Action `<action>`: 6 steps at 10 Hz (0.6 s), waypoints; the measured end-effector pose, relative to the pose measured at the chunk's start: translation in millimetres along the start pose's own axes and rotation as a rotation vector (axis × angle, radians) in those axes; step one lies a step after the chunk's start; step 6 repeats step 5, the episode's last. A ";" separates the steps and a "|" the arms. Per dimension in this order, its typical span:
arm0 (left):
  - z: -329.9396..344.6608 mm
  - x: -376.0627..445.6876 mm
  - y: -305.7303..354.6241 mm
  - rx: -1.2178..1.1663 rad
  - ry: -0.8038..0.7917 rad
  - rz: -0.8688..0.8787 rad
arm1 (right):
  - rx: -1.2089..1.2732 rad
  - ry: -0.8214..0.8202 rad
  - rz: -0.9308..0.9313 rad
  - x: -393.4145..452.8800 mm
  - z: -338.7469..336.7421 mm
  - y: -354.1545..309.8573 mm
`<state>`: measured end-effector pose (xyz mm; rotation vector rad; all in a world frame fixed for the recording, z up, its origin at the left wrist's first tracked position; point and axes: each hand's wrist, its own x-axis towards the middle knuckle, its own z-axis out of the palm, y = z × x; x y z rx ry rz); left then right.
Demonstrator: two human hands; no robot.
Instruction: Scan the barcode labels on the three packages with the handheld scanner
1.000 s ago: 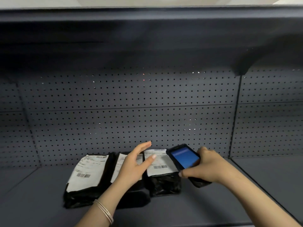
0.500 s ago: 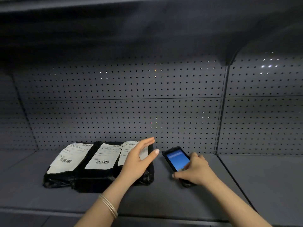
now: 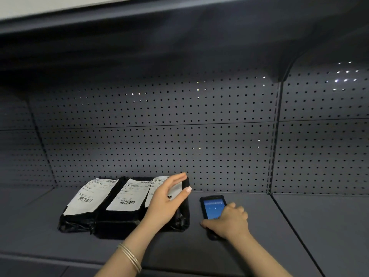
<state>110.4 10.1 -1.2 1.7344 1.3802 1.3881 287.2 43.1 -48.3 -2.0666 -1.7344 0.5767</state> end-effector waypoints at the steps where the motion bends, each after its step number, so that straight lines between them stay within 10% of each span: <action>1: -2.2 0.7 -0.5 -0.009 -0.001 0.014 | -0.011 0.014 0.013 -3.5 8.0 -10.1; 6: -44.5 8.7 -6.3 -0.105 -0.051 0.080 | -0.003 0.128 -0.041 -12.5 -6.0 -44.1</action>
